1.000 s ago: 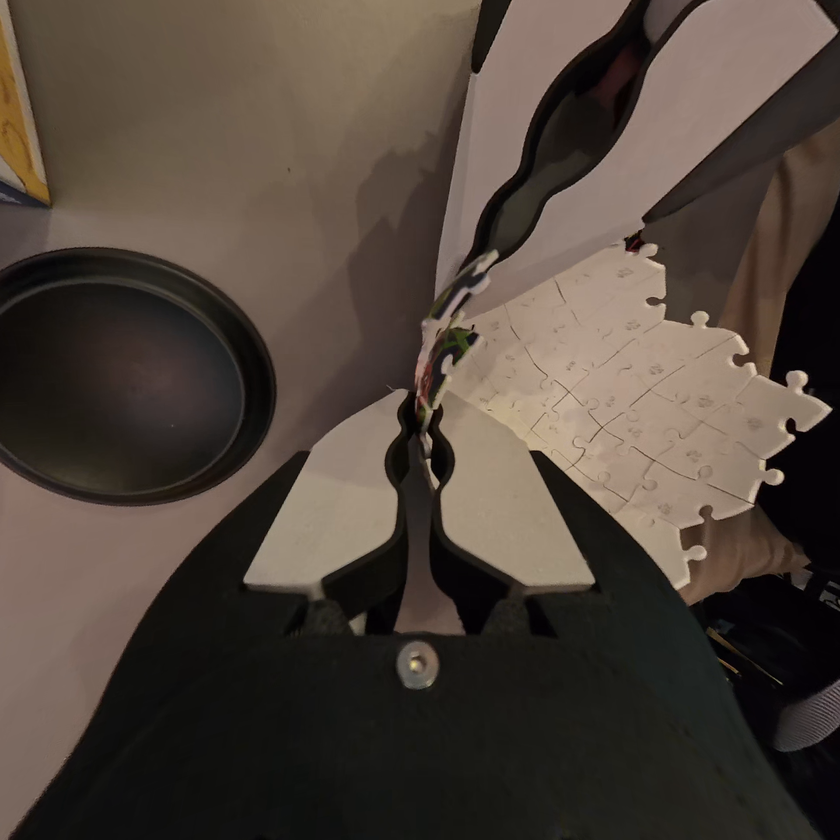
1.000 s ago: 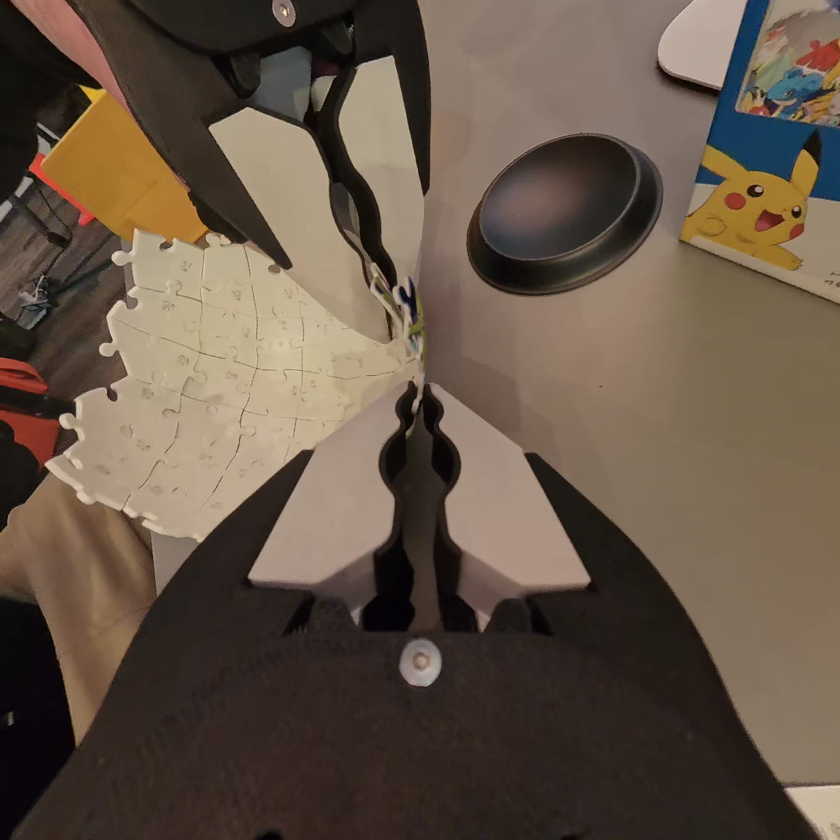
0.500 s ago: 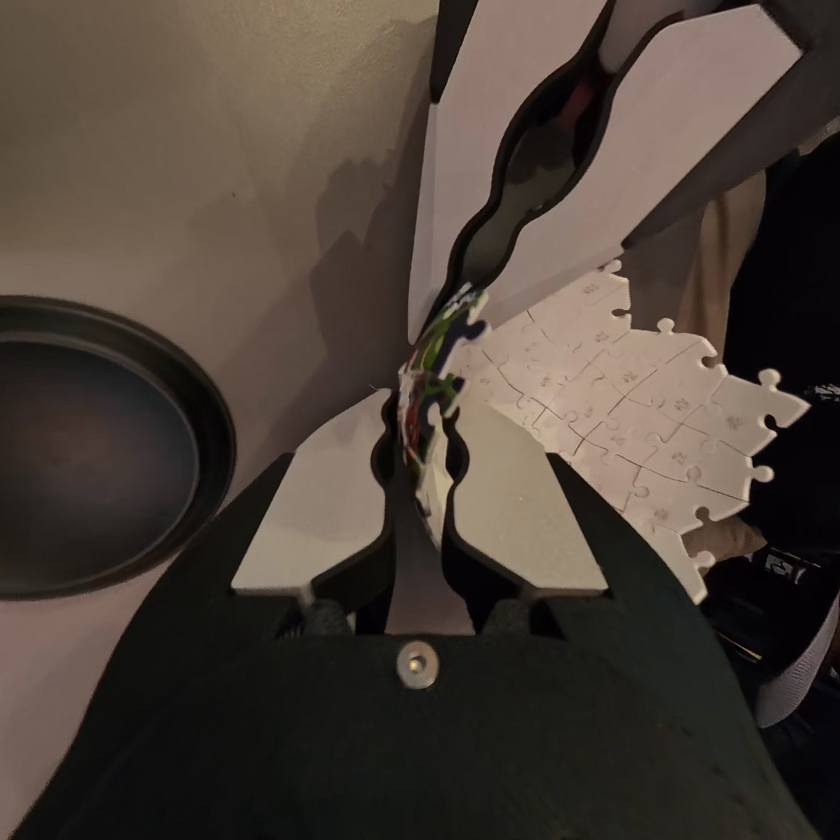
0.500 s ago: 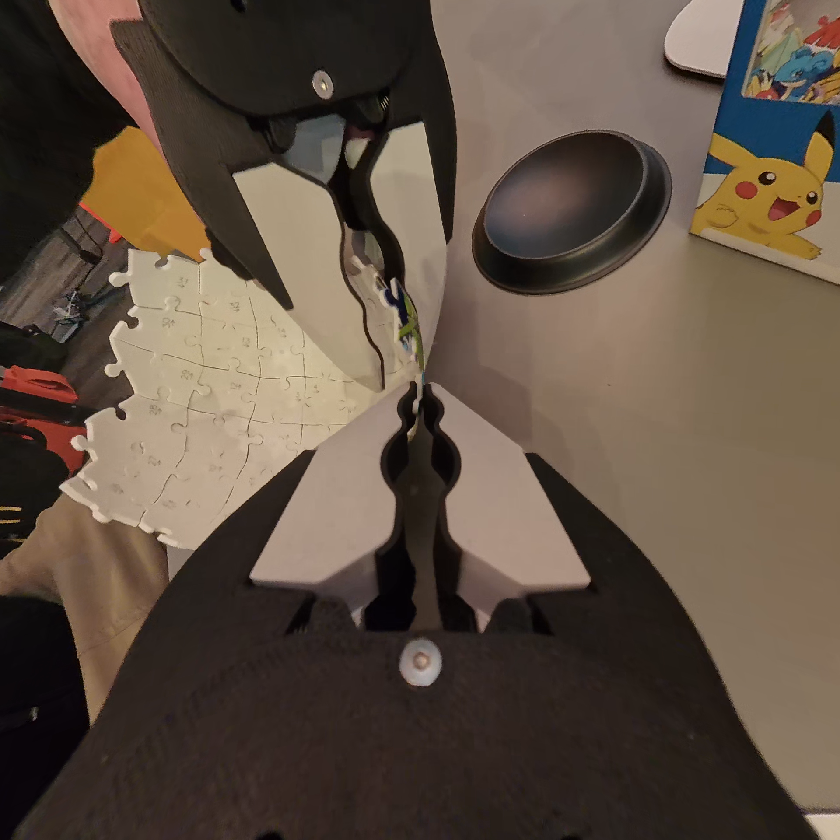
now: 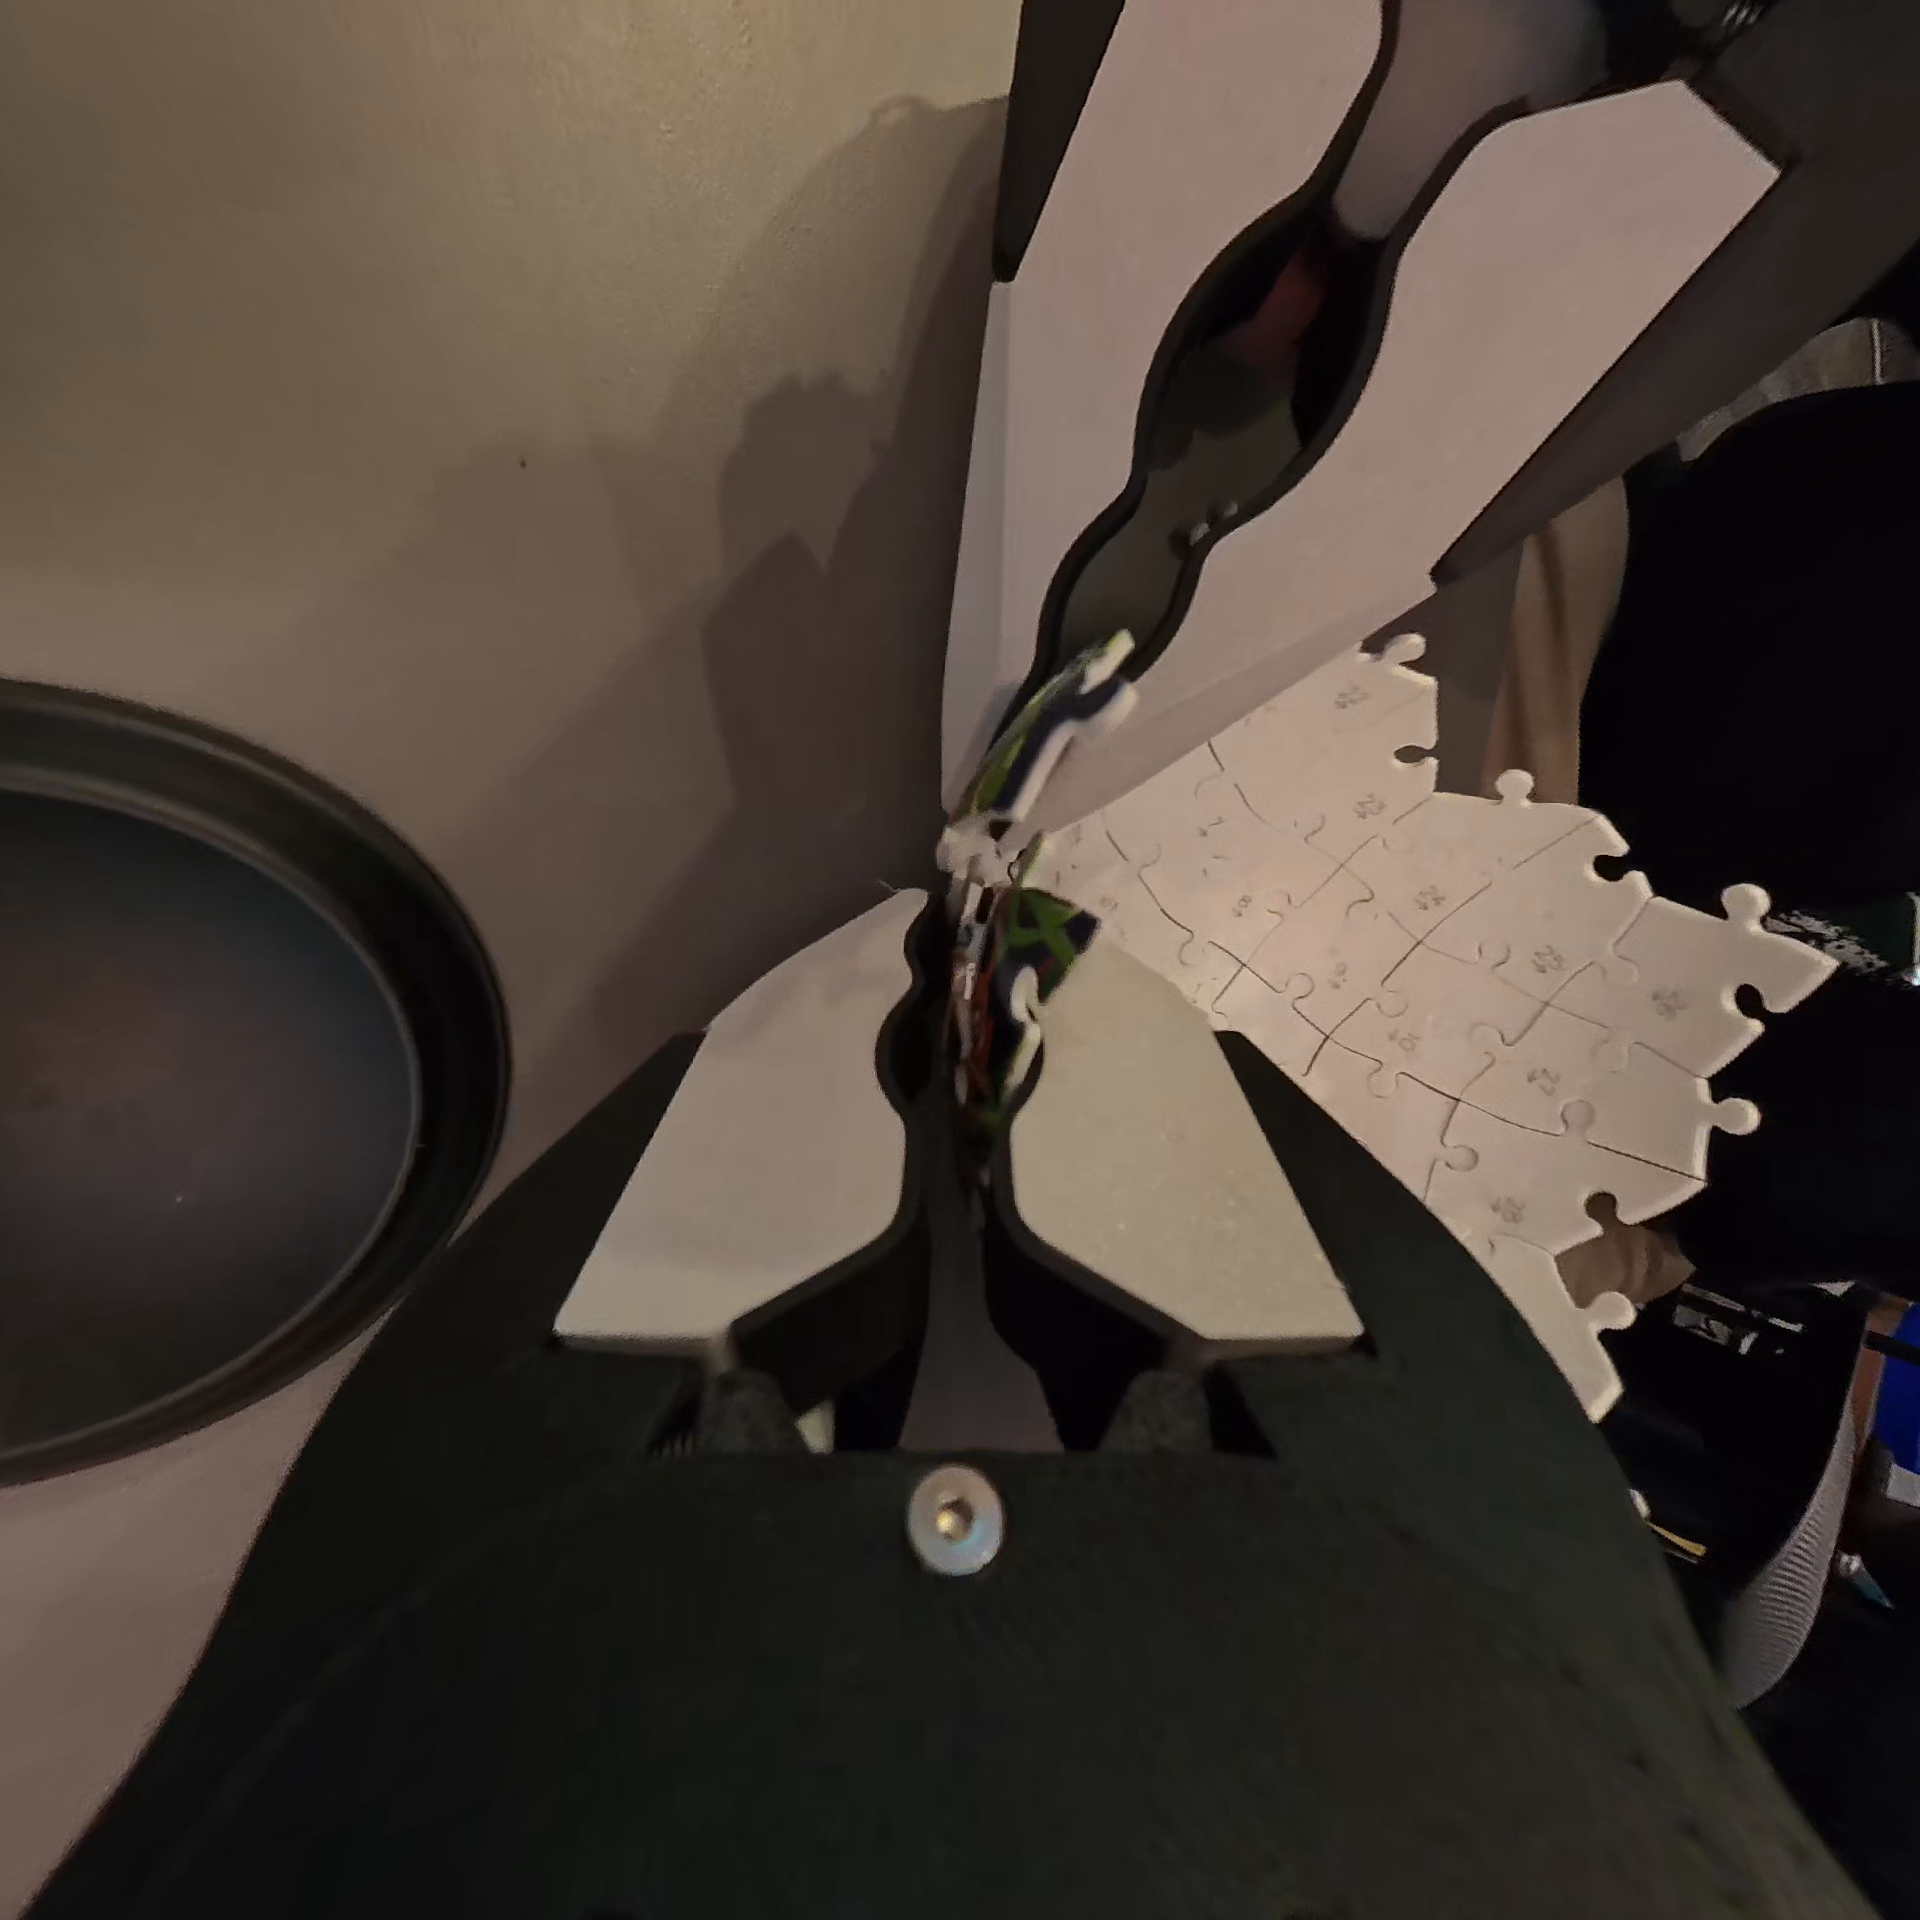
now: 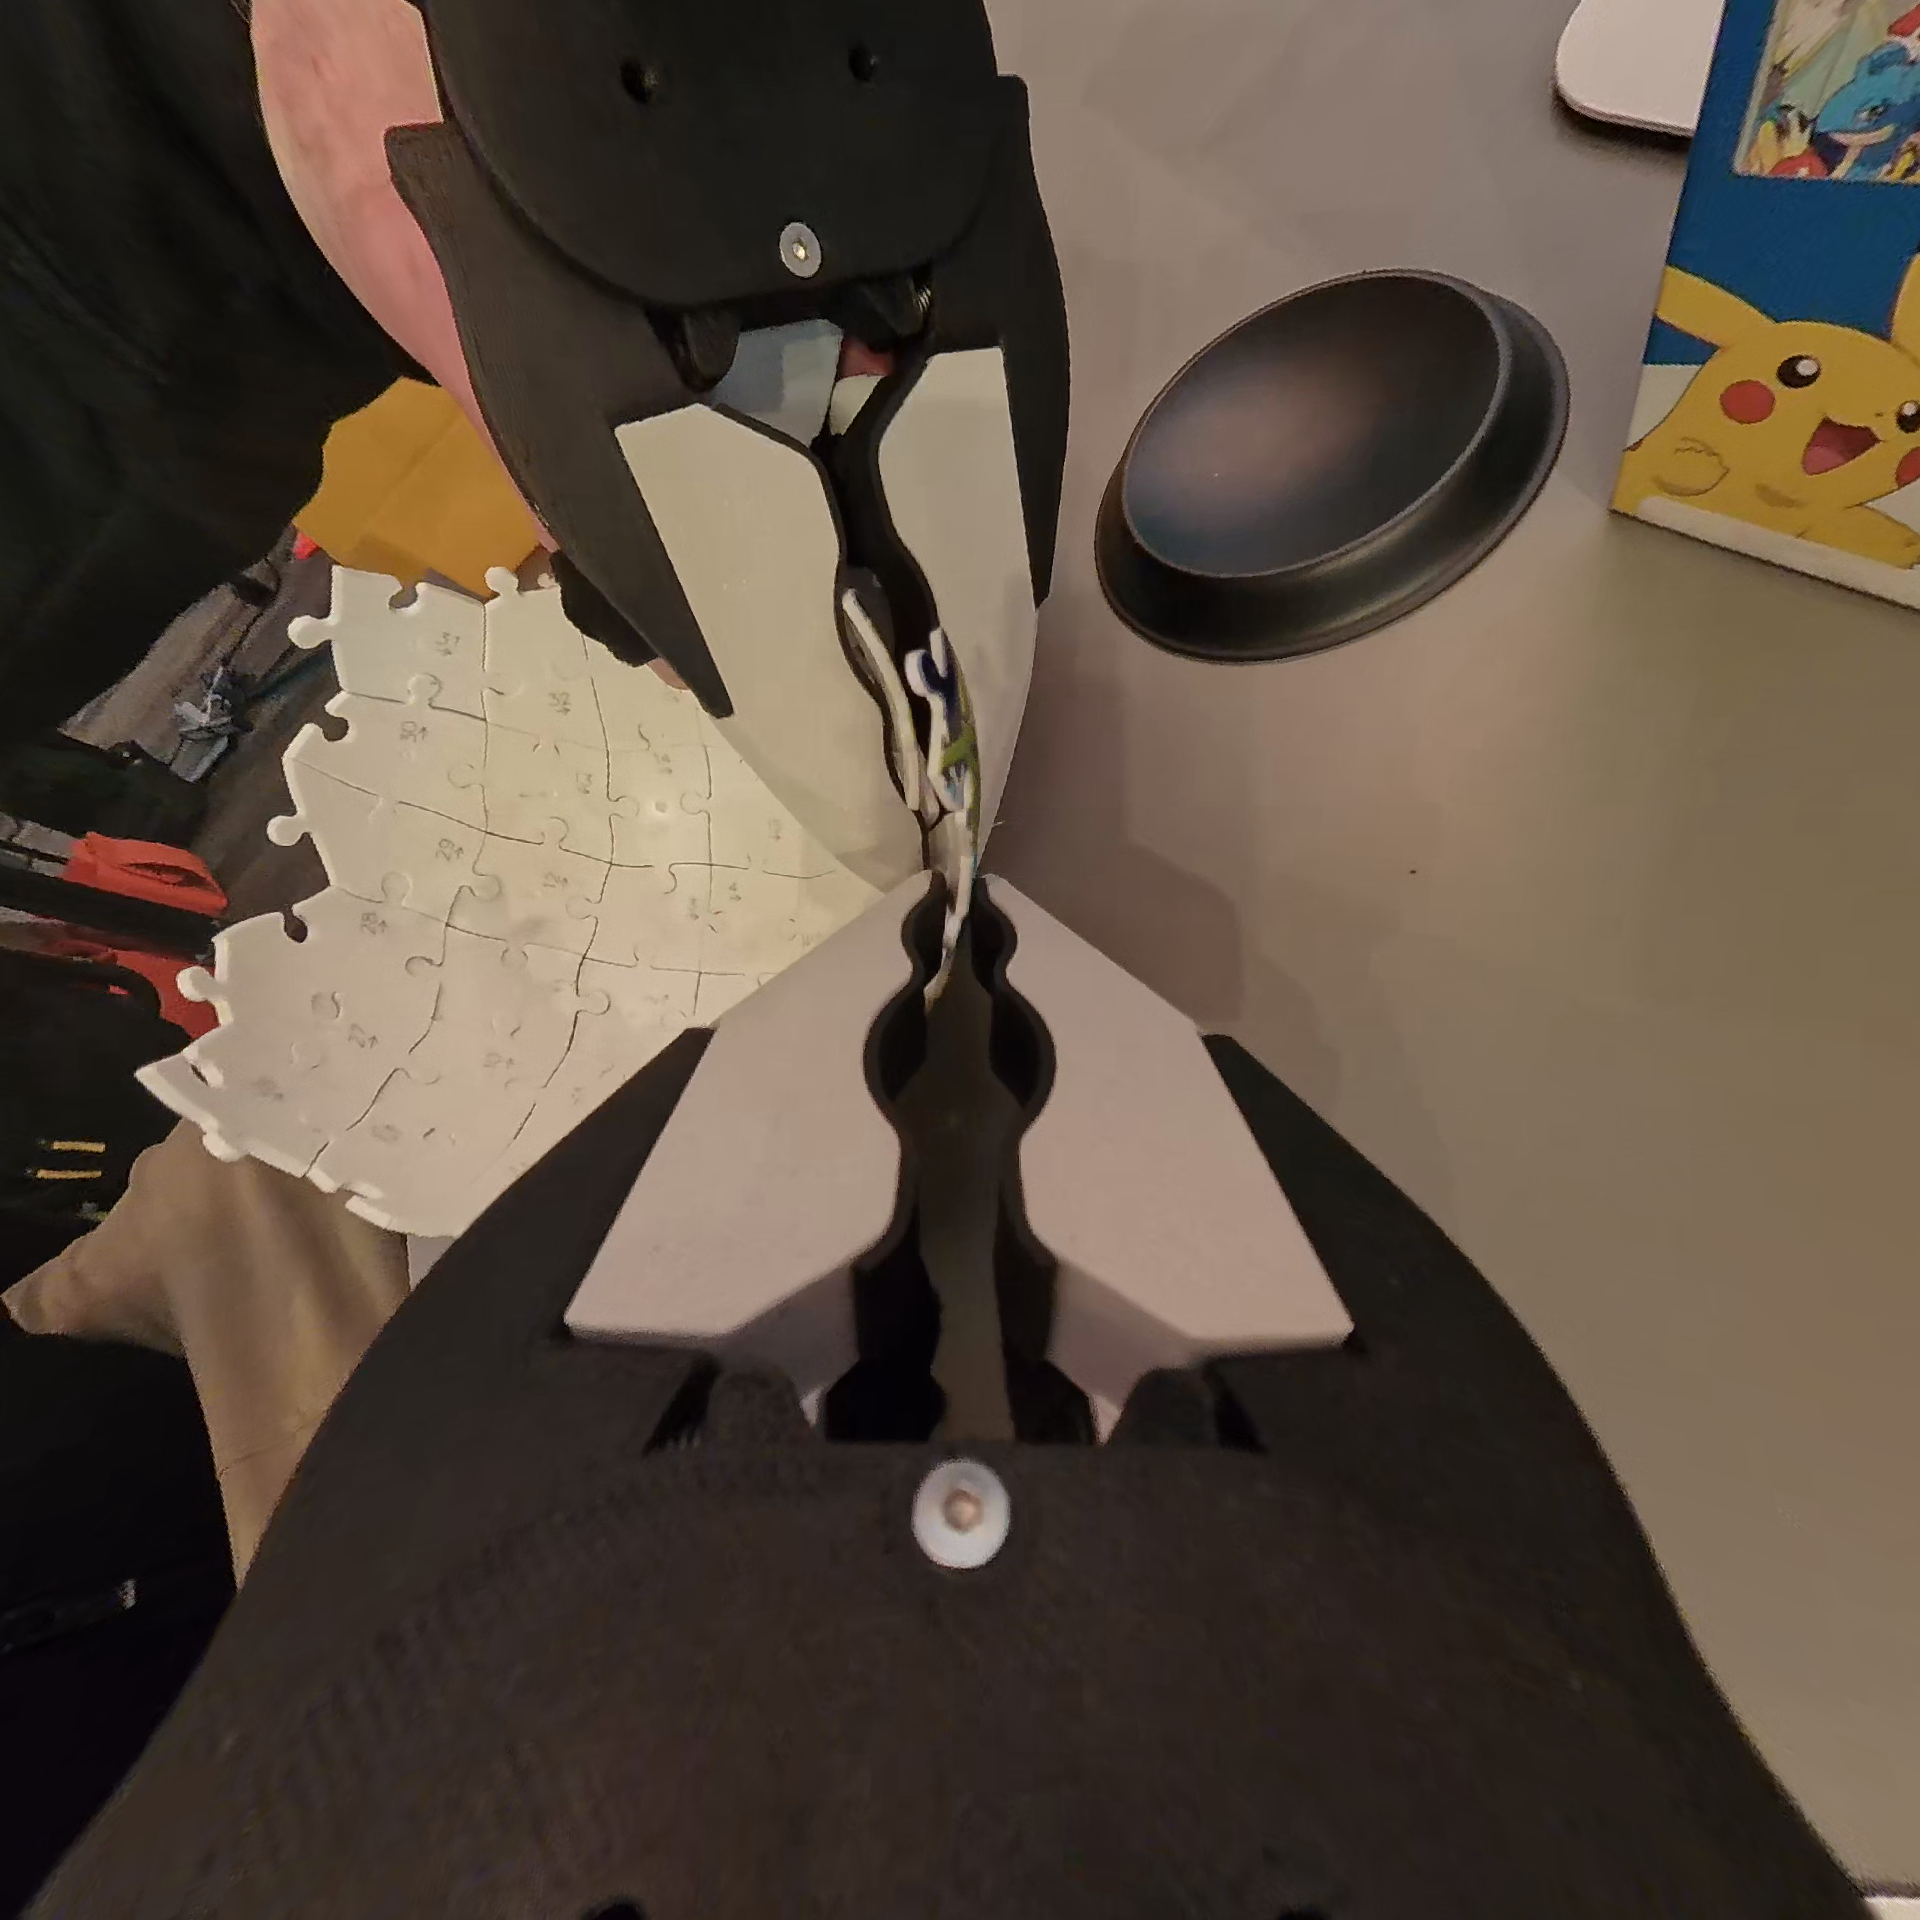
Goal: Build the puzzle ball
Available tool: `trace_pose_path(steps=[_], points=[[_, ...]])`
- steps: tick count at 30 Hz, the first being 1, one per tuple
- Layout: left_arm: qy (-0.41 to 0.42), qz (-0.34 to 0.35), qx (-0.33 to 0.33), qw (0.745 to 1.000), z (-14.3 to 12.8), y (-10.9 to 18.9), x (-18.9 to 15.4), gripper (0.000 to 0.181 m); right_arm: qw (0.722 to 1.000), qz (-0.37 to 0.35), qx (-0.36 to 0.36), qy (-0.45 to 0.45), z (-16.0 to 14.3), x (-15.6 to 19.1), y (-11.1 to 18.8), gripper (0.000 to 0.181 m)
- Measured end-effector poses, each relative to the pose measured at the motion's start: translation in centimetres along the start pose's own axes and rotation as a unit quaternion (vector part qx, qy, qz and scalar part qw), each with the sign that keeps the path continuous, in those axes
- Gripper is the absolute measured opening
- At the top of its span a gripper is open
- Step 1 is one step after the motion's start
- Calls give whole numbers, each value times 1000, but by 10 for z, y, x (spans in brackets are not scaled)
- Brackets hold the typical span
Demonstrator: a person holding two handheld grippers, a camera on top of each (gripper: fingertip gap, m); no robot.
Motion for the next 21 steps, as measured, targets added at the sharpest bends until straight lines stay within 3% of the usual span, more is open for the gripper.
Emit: trace_pose_path(steps=[11, 21], points=[[-11, 5, 10, 1000, 0, 0, -2, 5, 999, 2, 40, 22, -6, 4, -1, 1], [-8, 2, -2, 1000, 1, 0, -1, 5, 999, 29, 0, -28, -4, 2, -2, 0]])
Point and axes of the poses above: each gripper's, where its closed fingertips meet, y back along the fingers, z out of its top, x = y × z across the jaws, the point moved 1 cm from there along y, back along the fingers, and after that the axes turned 11 degrees about z, right-handed, at the moved point
